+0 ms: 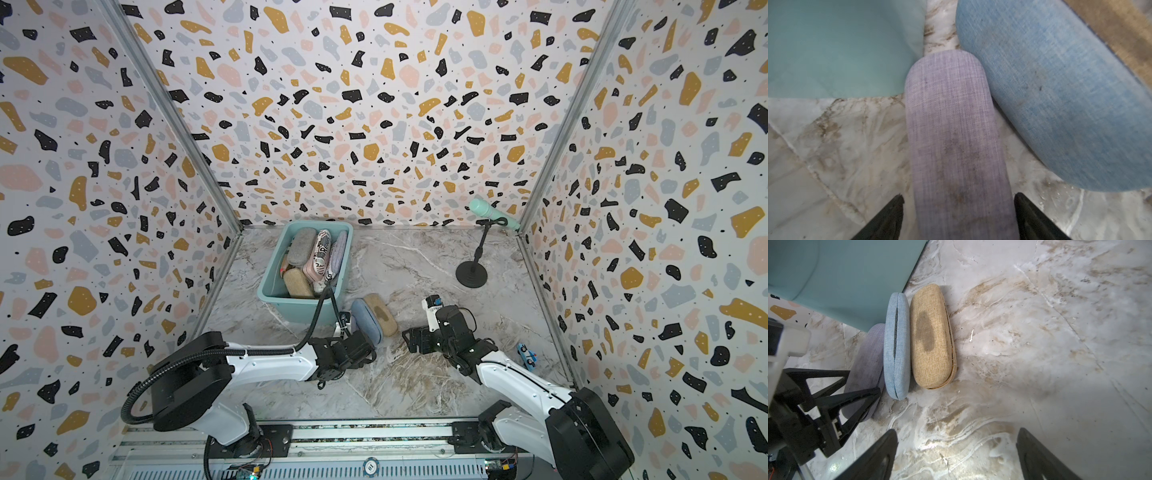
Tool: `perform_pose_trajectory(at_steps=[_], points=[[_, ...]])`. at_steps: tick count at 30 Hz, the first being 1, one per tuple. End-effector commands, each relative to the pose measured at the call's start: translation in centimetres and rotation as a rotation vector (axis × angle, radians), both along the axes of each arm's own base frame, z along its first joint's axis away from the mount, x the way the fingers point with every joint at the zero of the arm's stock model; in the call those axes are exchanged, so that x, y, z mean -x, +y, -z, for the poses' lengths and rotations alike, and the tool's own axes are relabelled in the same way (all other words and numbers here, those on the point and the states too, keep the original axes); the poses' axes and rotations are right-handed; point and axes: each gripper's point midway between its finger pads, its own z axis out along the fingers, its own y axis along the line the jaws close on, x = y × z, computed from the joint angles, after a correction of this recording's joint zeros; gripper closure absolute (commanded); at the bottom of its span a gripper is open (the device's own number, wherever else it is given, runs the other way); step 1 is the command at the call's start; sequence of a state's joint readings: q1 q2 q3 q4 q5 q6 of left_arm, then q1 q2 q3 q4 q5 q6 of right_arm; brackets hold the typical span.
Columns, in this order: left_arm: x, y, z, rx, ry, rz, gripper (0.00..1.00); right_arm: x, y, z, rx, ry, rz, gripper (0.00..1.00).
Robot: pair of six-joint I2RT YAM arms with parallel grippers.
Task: Put the glasses cases into the storage boxes
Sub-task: Pick up the glasses case at the center of the board.
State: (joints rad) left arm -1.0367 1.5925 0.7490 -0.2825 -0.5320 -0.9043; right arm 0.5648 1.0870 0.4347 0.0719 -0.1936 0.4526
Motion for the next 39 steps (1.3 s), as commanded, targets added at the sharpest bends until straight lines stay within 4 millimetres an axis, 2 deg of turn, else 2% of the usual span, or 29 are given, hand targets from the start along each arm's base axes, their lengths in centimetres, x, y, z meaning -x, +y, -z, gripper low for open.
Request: perform_pose_trajectory(at_steps=[1, 11, 16, 23, 28, 34, 36, 39], points=[[-1.0, -0.8, -0.6, 0.031, -0.034, -0.001, 0.24, -0.2, 0.2, -0.7, -0.016, -0.013, 0.0, 0.1], [-2.2, -0.3, 0.6, 0.014, -0.001, 0.011, 0.3, -0.6, 0.2, -0.6, -0.006, -0.018, 0.008, 0.11], [-2.0, -0.1, -0.1, 0.0, -0.003, 0.03, 0.35, -0.6, 0.0, -0.7, 0.001, -0.021, 0.013, 0.11], [-1.5, -2.2, -4.3, 0.055, -0.014, 0.201, 0.4, -0.8, -0.1, -1.1, 0.002, -0.036, 0.022, 0.11], [-0.3, -3.2, -6.6, 0.113, -0.017, 0.314, 0.42, -1.1, -0.3, -1.3, 0.014, -0.048, 0.034, 0.11], [0.7, -3.6, -9.2, 0.19, -0.045, 0.382, 0.44, -1.4, -0.3, -1.7, 0.009, -0.06, 0.039, 0.11], [0.9, -4.2, -10.9, 0.242, -0.071, 0.407, 0.44, -1.4, -0.3, -1.8, 0.009, -0.063, 0.042, 0.11], [0.3, -4.4, -14.8, 0.281, -0.15, 0.406, 0.44, -1.5, -0.4, -2.0, 0.008, -0.068, 0.046, 0.11]])
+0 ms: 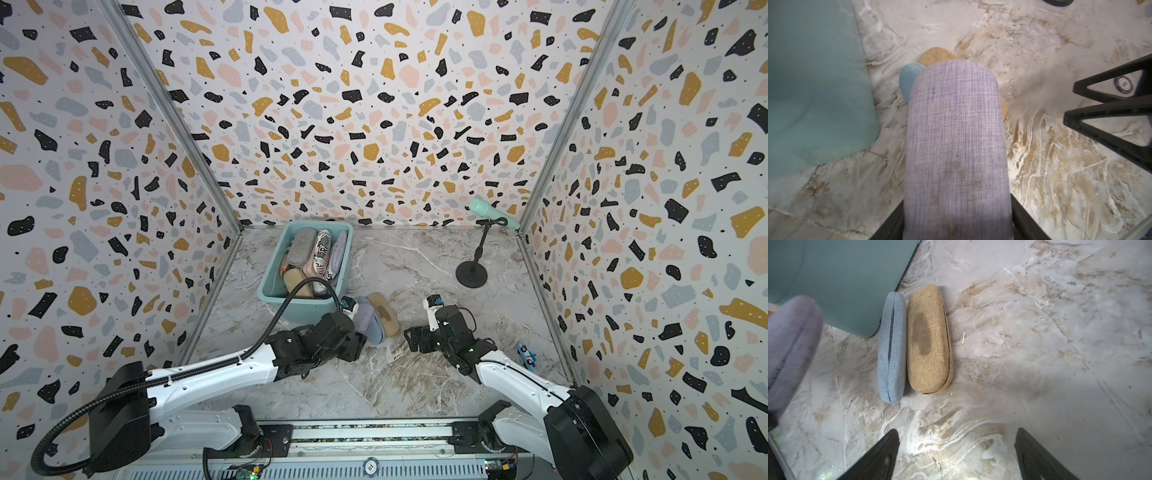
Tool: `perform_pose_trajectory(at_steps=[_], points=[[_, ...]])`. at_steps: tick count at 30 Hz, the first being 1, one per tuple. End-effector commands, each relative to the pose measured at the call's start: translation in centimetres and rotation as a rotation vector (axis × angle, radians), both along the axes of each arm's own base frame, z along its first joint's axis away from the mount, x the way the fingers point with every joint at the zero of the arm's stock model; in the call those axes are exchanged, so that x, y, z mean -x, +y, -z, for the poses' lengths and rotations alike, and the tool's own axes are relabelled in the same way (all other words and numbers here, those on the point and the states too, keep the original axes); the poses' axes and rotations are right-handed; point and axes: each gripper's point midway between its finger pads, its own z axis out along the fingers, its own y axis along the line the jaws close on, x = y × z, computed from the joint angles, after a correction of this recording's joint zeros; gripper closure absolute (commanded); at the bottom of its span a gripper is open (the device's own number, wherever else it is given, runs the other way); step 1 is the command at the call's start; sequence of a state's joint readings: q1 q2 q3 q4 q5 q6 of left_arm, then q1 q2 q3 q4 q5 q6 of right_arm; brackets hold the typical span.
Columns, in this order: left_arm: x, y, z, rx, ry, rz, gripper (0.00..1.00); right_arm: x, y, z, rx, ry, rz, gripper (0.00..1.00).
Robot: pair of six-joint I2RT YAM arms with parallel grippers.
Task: Put the glasses cases into the storage boxes
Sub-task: Pick up the glasses case at the center of the board, then place the glasses case in the storage box.
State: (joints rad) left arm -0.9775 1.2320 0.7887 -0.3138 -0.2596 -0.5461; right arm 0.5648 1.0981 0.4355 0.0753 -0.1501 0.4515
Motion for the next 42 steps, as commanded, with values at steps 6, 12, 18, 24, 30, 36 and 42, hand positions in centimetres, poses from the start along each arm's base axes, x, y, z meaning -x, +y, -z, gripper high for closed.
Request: perform_pose_trajectory(at_steps=[6, 12, 18, 24, 30, 36, 42], points=[[-4.7, 3.0, -13.0, 0.008, -0.273, -0.141, 0.48, -1.1, 0.2, -2.9, -0.032, -0.071, 0.016, 0.11], [-10.7, 7.7, -16.6, -0.034, -0.338, -0.292, 0.48, -1.2, 0.5, -3.3, -0.045, -0.075, 0.01, 0.11], [-16.0, 11.0, -12.3, -0.07, -0.255, -0.403, 0.49, -1.0, 0.5, -3.7, -0.054, -0.077, 0.007, 0.11], [-18.1, 12.8, -7.1, -0.099, -0.179, -0.454, 0.5, -0.4, -0.1, -3.2, -0.053, -0.075, 0.017, 0.11], [-18.3, 13.5, -3.4, -0.143, -0.092, -0.468, 0.4, -0.4, 0.0, -3.2, -0.054, -0.076, 0.015, 0.11], [-17.7, 13.6, -0.8, -0.176, -0.007, -0.472, 0.29, -0.6, 0.2, -3.0, -0.055, -0.072, 0.01, 0.11], [-17.4, 13.4, -0.5, -0.141, 0.0, -0.484, 0.26, -0.5, 0.2, -3.1, -0.056, -0.073, 0.01, 0.11]])
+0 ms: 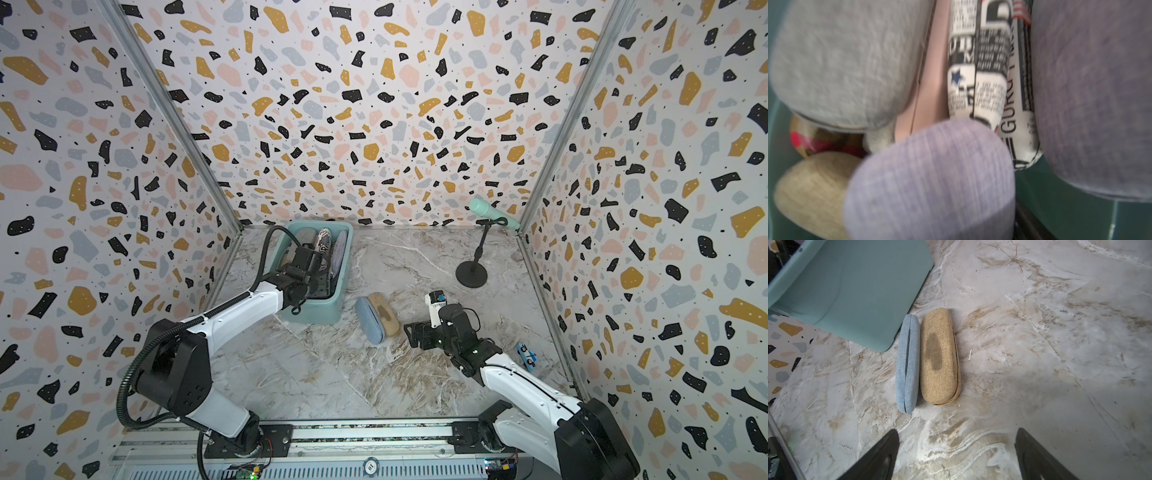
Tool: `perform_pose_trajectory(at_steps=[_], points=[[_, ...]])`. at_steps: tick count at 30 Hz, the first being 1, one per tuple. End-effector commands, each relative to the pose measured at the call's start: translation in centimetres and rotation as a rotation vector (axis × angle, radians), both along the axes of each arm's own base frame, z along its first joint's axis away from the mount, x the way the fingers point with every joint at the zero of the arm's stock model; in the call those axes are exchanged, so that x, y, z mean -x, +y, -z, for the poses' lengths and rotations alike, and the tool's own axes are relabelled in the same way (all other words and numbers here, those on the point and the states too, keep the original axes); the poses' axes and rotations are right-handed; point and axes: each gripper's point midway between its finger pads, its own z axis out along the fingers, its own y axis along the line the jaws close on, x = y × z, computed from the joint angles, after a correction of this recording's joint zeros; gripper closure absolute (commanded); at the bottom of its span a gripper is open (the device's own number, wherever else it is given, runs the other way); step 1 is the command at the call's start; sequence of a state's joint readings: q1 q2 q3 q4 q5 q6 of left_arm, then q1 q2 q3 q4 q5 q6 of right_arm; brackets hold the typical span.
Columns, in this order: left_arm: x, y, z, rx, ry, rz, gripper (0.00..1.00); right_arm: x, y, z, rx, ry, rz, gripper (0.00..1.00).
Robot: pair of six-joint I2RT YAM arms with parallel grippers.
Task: Put the glasses cases into the storage boxes
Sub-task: Place the glasses case in the storage box, then adjust the glasses case at the center of the board.
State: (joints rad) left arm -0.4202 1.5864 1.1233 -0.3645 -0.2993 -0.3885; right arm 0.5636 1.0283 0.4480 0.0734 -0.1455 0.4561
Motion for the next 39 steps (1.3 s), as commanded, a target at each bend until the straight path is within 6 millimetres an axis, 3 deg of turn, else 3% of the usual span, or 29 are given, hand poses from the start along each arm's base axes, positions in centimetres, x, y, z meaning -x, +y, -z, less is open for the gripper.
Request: perform_pose_trajectory(at_steps=[1, 6, 14, 18, 20, 24, 26, 33, 34, 37, 39], points=[[-0.1, 0.0, -0.8, 0.036, -0.022, -0.017, 0.25, 0.0, 0.0, -0.5, -0.012, -0.004, 0.001, 0.11], [-0.4, -0.5, -3.4, 0.076, -0.067, -0.002, 0.22, 0.0, -0.1, -0.6, -0.012, -0.009, 0.005, 0.11], [-0.4, -1.0, -11.7, 0.15, -0.242, 0.044, 0.18, 0.0, -0.1, -0.9, -0.012, -0.015, 0.004, 0.11], [0.6, -0.7, -15.9, 0.232, -0.373, 0.038, 0.15, 0.0, -0.4, -1.1, 0.003, -0.021, 0.009, 0.1], [1.4, -0.2, -16.9, 0.273, -0.428, 0.015, 0.17, 0.0, -0.5, -1.1, 0.006, -0.022, 0.011, 0.1], [3.3, 2.0, -17.2, 0.346, -0.534, -0.088, 0.15, 0.3, -0.5, -1.0, 0.006, -0.018, 0.008, 0.1], [4.4, 2.5, -17.3, 0.392, -0.558, -0.109, 0.03, 0.4, -0.7, -0.9, 0.01, -0.018, 0.011, 0.1], [7.8, 0.8, -18.3, 0.533, -0.596, 0.039, 0.0, 0.3, -1.0, -1.0, 0.024, -0.029, 0.023, 0.1], [8.3, 0.6, -18.2, 0.557, -0.591, 0.054, 0.03, 0.2, -1.1, -0.9, 0.026, -0.031, 0.026, 0.09], [9.6, 0.0, -16.4, 0.641, -0.524, 0.055, 0.11, 0.1, -1.3, -0.7, 0.026, -0.025, 0.041, 0.09], [10.4, -1.0, -13.8, 0.737, -0.45, 0.05, 0.12, 0.0, -1.3, -0.6, 0.019, -0.026, 0.049, 0.09]])
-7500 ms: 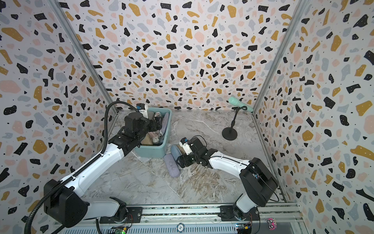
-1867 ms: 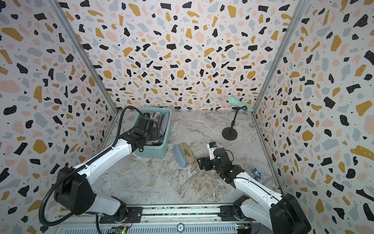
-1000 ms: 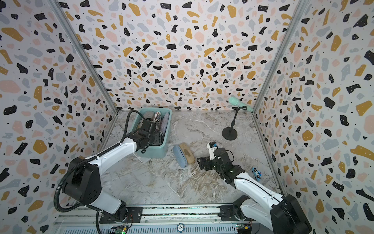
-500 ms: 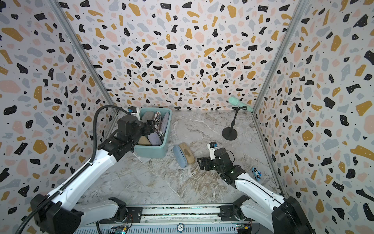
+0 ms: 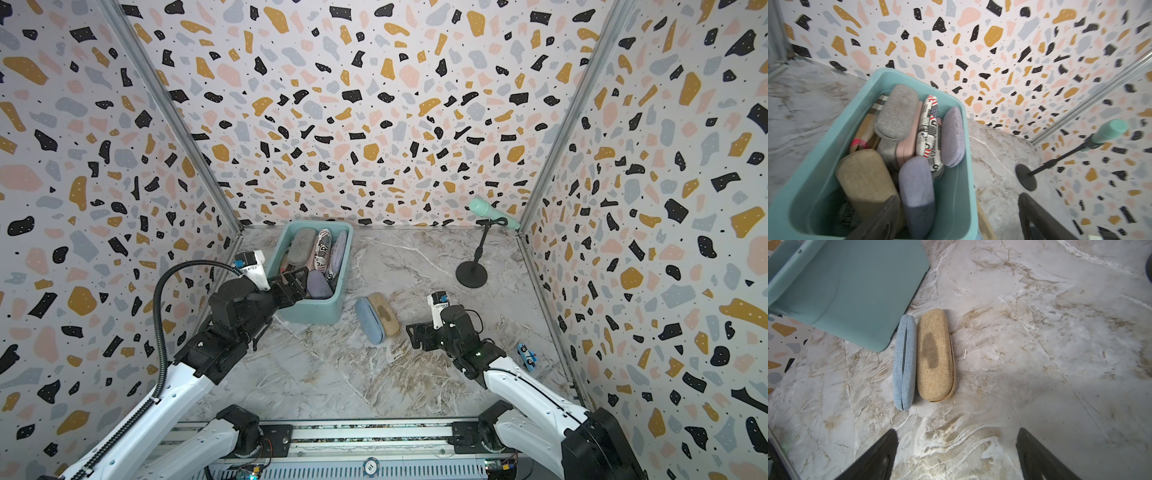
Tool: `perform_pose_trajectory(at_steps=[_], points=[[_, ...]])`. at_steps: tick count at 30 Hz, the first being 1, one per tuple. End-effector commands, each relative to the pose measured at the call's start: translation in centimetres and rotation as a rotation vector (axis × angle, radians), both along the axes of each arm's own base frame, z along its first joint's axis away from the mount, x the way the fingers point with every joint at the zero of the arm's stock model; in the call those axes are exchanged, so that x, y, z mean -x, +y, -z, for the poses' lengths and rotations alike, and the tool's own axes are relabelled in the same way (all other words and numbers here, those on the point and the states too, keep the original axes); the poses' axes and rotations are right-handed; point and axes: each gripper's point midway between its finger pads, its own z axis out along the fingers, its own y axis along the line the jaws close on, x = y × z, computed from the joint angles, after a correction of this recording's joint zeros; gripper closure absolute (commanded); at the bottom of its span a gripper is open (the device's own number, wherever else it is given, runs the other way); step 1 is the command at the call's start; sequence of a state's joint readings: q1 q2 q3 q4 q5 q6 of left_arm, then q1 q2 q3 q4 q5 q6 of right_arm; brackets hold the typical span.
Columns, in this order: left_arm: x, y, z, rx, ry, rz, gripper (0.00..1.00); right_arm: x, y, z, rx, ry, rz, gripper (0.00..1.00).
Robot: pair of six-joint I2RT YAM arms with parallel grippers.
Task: Put the glasses cases into the storage boxes
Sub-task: Adjust the glasses case at the center of the board.
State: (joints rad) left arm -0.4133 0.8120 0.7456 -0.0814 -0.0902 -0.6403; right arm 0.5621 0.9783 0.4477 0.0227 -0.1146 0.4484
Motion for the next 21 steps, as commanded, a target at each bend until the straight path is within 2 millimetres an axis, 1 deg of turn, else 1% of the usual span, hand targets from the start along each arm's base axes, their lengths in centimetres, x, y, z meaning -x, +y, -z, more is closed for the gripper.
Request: perform_pose_trajectory(at_steps=[1, 3, 5, 8, 11, 14, 17, 18, 20, 21], points=[[1.2, -2.0, 3.3, 0.158, 0.094, 0.079, 0.13, -0.2, -0.4, 0.0, -0.002, -0.01, 0.027, 0.09], [2.3, -2.9, 5.5, 0.193, 0.137, 0.082, 0.13, -0.2, -0.4, 0.1, 0.001, -0.008, 0.026, 0.09], [3.8, -4.1, 7.2, 0.213, 0.152, 0.096, 0.13, -0.2, -0.5, 0.1, 0.004, -0.008, 0.023, 0.08], [5.3, -5.0, 8.5, 0.209, 0.164, 0.089, 0.13, -0.1, -0.5, 0.1, 0.01, -0.01, 0.02, 0.07], [6.9, -6.9, 10.2, 0.269, 0.187, 0.128, 0.13, -0.3, -0.5, 0.1, 0.012, -0.012, 0.021, 0.06], [8.0, -8.9, 12.1, 0.254, 0.217, 0.16, 0.12, -0.5, -0.3, 0.1, 0.008, -0.01, 0.021, 0.05], [8.0, -10.7, 12.6, 0.225, 0.23, 0.182, 0.11, -0.5, -0.1, 0.2, 0.0, -0.003, 0.019, 0.05], [7.9, -11.3, 12.4, 0.223, 0.228, 0.192, 0.11, -0.6, -0.1, 0.2, 0.001, -0.002, 0.017, 0.05], [7.5, -11.9, 12.6, 0.206, 0.235, 0.185, 0.09, -0.6, -0.1, 0.2, 0.005, -0.003, 0.018, 0.04], [7.2, -12.4, 12.2, 0.219, 0.224, 0.184, 0.08, -0.6, -0.1, 0.2, 0.005, -0.004, 0.019, 0.04]])
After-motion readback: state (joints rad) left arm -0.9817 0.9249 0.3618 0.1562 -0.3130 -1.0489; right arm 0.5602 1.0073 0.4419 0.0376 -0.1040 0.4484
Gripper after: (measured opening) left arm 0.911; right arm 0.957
